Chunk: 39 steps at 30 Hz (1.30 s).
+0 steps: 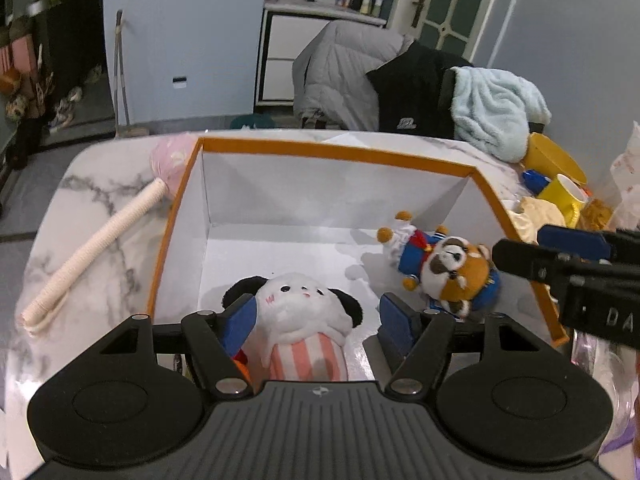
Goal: Organize objects
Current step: 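Lower both plushes into the orange box and open both grippers, then move left gripper to the white floral jar while right gripper approaches the brown cardboard box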
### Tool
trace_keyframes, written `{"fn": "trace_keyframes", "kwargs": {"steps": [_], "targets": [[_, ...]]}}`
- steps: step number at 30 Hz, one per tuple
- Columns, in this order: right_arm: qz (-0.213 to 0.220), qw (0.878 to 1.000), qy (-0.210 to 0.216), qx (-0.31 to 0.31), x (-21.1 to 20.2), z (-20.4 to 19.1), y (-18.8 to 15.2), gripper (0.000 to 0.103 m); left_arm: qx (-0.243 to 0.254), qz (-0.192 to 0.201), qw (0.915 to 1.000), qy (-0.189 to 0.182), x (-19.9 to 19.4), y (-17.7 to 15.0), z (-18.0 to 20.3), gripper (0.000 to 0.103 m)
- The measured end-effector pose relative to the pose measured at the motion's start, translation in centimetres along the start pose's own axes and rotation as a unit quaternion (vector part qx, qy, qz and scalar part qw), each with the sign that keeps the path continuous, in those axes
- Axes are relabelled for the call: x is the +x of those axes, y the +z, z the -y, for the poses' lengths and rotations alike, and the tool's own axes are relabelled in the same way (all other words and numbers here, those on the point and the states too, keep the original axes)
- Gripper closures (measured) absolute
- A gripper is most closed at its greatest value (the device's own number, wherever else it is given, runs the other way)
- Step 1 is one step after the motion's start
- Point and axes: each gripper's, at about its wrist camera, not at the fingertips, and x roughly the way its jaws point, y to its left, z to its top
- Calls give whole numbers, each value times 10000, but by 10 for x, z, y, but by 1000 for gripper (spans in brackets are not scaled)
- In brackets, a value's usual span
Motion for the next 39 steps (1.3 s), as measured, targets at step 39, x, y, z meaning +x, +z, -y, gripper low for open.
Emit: {"fn": "trace_keyframes", "kwargs": {"steps": [39], "targets": [[-668, 9941, 777, -351, -32, -10, -95, 31, -748, -547, 9955, 178, -23, -108, -68, 22]]}}
